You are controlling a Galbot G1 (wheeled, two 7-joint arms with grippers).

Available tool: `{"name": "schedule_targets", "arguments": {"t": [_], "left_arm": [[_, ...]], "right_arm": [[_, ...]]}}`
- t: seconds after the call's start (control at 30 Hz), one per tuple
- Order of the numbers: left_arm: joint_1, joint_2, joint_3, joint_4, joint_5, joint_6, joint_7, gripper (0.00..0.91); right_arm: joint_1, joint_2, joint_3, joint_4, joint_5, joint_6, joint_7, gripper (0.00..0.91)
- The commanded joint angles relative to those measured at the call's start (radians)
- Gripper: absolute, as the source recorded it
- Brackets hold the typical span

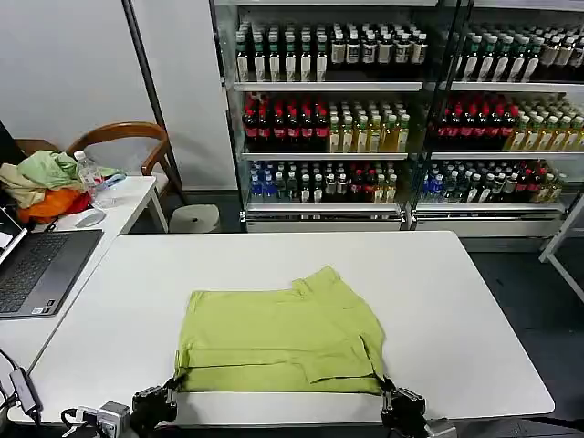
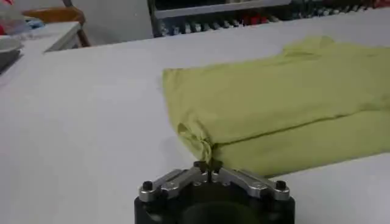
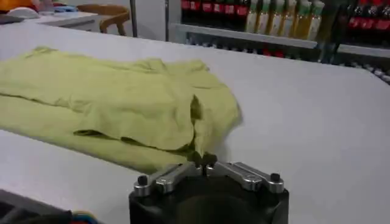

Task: Fold and organize the clothes.

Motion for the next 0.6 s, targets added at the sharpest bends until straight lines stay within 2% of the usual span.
{"name": "schedule_targets", "arguments": {"t": [0.03,0.13,0.23,0.3,0.33,0.47,0.6], "left_arm": [[0.007,0.020,-0.056,-0.076,0.011,0.041,0.022,0.907],[-0.016,0.025,-0.098,-0.138,-0.065,0.083,0.049,0.907],[-0.070,0.031,-0.101,-0.171,-0.086,0.082,0.047,0.907],[-0.136,0.044,-0.077,-0.129,-0.086,0.061,0.038,0.907],[-0.153,0.050,-0.063,-0.108,-0.086,0.040,0.037,0.907],[-0.276,0.052,0.014,0.069,-0.118,-0.023,0.034,0.907],[-0.377,0.037,0.079,0.187,-0.118,-0.057,0.045,0.907]], "right_arm": [[-0.068,-0.005,0.049,0.106,0.014,-0.048,0.011,0.907],[-0.067,-0.013,0.100,0.160,0.067,-0.089,0.020,0.907],[-0.004,-0.022,0.167,0.155,0.112,-0.100,0.015,0.907],[0.082,-0.027,0.183,0.124,0.168,-0.123,0.014,0.907],[0.110,-0.026,0.178,0.106,0.172,-0.125,0.016,0.907],[0.398,-0.016,0.050,-0.032,0.173,-0.157,0.025,0.907],[0.570,0.002,-0.041,-0.120,0.175,-0.230,-0.013,0.907]]}}
